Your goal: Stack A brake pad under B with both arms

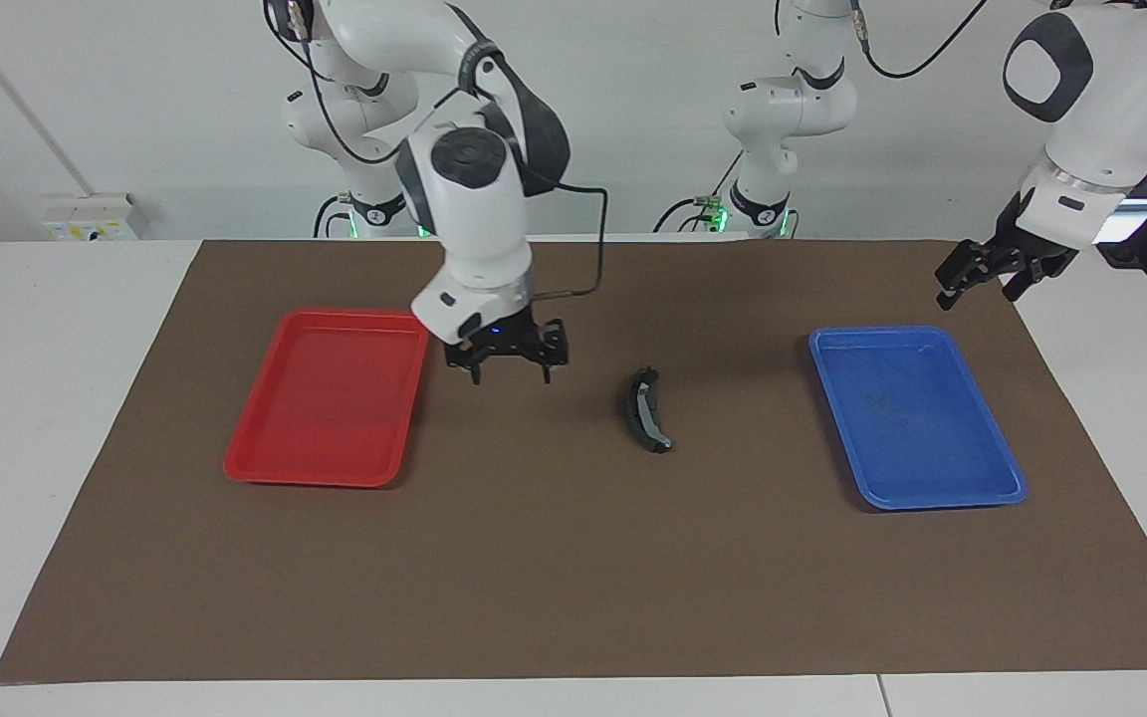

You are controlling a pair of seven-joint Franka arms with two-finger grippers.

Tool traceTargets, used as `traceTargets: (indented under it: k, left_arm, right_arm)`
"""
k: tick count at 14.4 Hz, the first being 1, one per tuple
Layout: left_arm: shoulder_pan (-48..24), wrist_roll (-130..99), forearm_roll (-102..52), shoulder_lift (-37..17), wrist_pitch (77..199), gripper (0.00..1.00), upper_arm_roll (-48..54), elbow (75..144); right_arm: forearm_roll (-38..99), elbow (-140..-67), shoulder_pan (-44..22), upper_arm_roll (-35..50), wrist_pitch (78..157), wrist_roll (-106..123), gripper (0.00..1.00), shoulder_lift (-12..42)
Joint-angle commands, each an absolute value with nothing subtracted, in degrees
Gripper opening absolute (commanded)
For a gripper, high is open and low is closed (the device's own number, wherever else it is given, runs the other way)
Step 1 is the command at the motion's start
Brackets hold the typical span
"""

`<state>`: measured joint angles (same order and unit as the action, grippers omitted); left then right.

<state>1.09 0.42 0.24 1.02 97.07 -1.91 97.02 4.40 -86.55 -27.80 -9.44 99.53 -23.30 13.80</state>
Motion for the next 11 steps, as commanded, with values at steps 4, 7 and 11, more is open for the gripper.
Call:
traceTargets:
  k: [4,7,11]
  left_arm:
    - [0.8,0.7,-0.1,1.4,96.8,1.0,-1.8,97.6]
    - [0.8,0.7,0.3,1.4,95.9,1.0,-1.7,97.6]
    - [0.8,0.8,0.4,1.5,94.6,1.0,-1.7,97.6]
  right_arm:
    - [2.5,-90.9,-9.1,-8.3,86.0,-6.1,0.99,1.3]
    - [1.0,-90.9,-4.9,-8.3,81.4,-0.1,0.99,-2.0]
    - [-0.7,-95.2,-2.1,-8.4,82.3,3.3,0.99,-5.0]
